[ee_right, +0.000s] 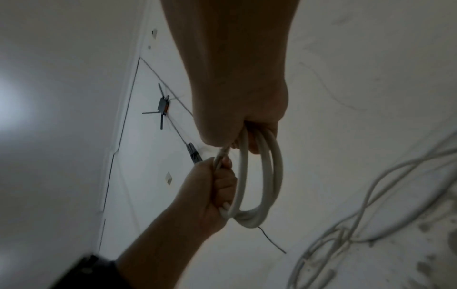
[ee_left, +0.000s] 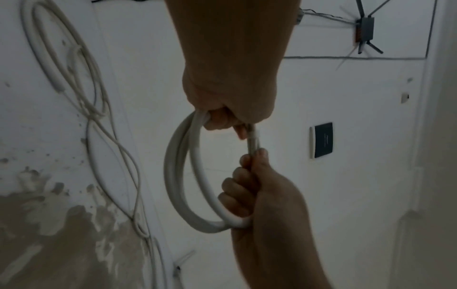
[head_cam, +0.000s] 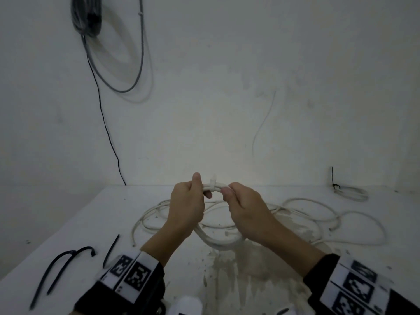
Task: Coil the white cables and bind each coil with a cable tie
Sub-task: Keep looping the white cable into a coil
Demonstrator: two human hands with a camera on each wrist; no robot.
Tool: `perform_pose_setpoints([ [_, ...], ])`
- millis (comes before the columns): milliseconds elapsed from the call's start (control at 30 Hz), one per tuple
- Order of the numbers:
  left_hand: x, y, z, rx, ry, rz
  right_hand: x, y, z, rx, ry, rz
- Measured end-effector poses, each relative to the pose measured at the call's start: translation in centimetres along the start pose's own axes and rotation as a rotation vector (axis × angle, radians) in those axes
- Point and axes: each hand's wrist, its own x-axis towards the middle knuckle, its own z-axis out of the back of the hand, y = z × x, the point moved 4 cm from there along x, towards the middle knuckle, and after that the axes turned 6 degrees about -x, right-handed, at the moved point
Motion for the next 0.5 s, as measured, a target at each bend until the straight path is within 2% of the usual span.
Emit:
perform_pose_setpoints([
  [100,-0.1,-0.7,-0.2,0.204,-0.069,-0.169,0.0,0.0,0.0,0.051,-0.009,-0.017],
  [167,0.1,-0.8,-0.4,0.222,-0.050,-0.186,0.1,-0.5,0.1,0.202,0.029,-0.090],
  [233,0.4,-0.4,-0.4,0.154,-0.065,-0.118,0.2,-1.0,0.3,0.364,0.103,-0.163],
  [367,1.3,0.4,0.1,-0.111,-0.187,0.091,-0.4,-2.5,1.4,0.485,0.152,-0.240],
  [500,1.3,0.6,-1.0,-0.087,-0.190,0.083,-1.8,-3.8,2.0,0.634,0.136,-0.304],
])
